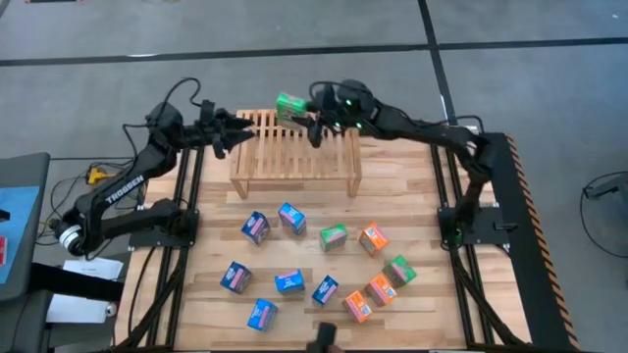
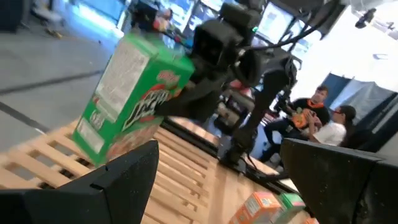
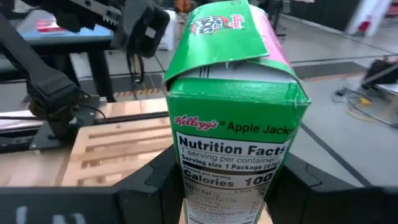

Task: Stack cereal on shelf
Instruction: Put the top right green cereal box on the shelf

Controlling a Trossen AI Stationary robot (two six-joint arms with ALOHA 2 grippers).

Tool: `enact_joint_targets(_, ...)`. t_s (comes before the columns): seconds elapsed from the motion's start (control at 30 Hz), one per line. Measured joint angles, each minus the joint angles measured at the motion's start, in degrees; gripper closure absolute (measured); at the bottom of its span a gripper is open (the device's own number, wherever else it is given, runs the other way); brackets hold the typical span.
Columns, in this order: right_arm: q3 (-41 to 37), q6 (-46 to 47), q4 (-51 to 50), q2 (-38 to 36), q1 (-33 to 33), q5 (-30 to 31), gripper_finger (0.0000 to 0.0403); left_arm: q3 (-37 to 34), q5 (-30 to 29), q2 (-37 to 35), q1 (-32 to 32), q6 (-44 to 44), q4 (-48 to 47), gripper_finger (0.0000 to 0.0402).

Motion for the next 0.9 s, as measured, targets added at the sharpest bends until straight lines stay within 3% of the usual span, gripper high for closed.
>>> enact_joint_targets(0.23, 16.2, -2.5, -4.0, 11.9, -2.0, -7.7, 0.0207, 0.0, -1.1, -4.3, 4.7, 0.2, 0.1, 0.0077)
enact_joint_targets(0.47, 33.2, -3.7, -11.2, 23.0, -2.1, -9.6, 0.0207, 0.0, -1.0, -4.6, 5.6, 0.4, -0.2, 0.0077)
enact_joint_targets(0.67, 40.0, -4.0, -12.2, 28.5, -2.1, -11.1, 0.0207, 0.0, -0.9, -4.6, 5.6, 1.3, -0.4, 0.0077)
enact_joint_targets(0.9, 41.2, -7.5, -13.7, 29.9, -2.5, -12.0, 0.0207, 0.0, -1.0, -4.5, 5.6, 1.5, -0.6, 0.0077)
